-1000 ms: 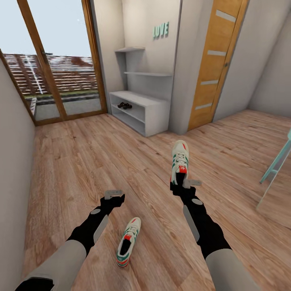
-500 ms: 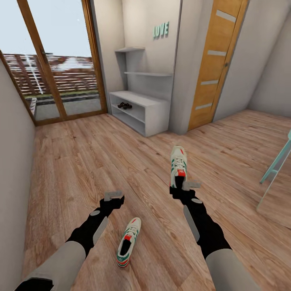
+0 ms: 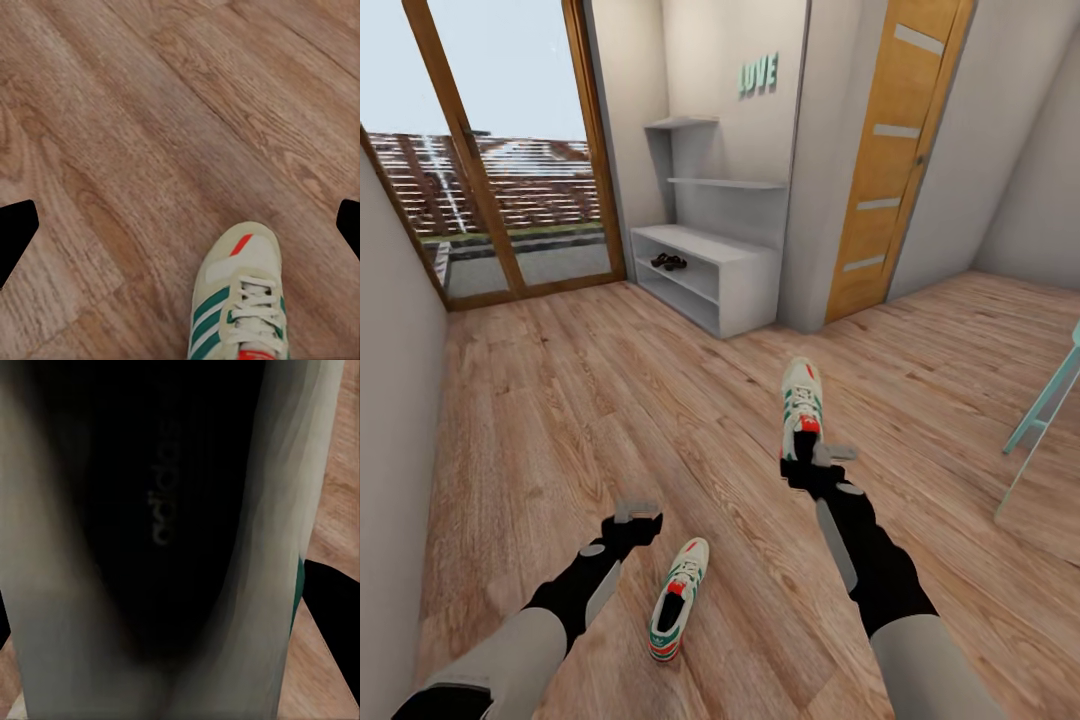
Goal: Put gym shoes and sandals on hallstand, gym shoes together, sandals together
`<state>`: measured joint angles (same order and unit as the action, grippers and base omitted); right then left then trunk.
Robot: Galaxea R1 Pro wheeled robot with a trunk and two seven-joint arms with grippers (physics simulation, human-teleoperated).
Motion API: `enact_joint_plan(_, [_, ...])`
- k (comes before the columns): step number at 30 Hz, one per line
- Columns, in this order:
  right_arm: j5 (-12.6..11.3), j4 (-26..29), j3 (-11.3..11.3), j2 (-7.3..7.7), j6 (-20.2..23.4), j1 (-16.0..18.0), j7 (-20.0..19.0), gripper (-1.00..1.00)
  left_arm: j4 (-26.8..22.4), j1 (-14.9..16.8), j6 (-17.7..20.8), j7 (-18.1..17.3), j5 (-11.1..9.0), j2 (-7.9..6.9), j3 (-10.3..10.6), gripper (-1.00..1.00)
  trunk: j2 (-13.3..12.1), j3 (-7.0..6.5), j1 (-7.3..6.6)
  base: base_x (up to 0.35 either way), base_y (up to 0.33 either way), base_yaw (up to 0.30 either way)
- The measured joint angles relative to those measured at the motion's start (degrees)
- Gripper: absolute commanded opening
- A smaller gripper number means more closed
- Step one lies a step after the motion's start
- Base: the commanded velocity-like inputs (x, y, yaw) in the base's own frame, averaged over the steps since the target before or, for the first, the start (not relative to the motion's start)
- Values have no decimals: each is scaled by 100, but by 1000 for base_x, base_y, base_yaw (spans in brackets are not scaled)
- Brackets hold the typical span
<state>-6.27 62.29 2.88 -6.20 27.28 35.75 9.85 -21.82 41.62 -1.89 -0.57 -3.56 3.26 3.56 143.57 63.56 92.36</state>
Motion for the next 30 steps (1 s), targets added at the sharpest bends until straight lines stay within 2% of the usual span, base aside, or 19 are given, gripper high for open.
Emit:
enact_joint_plan(3, [-2, 255, 0, 2, 21, 0, 0, -100, 40, 0, -98, -2, 117, 1, 7, 100, 3, 78, 8, 0, 0, 0])
enact_joint_plan(8, [-5, 402, 0, 3, 222, -1, 0, -100, 59, 0, -143, -2, 176, 1, 10, 100, 10, 228, 21, 0, 0, -10])
enact_joint_plan(23, [-9, 435, 9, 4, 374, -1, 0, -100, 69, 1, -152, -2, 189, 2, 6, 100, 30, 685, 60, 0, 0, -160])
enact_joint_plan(30, [-7, 451, 16, 4, 373, -1, 0, -100, 207, 0, -151, -4, 193, -15, 6, 100, 40, 857, 78, 0, 0, -28])
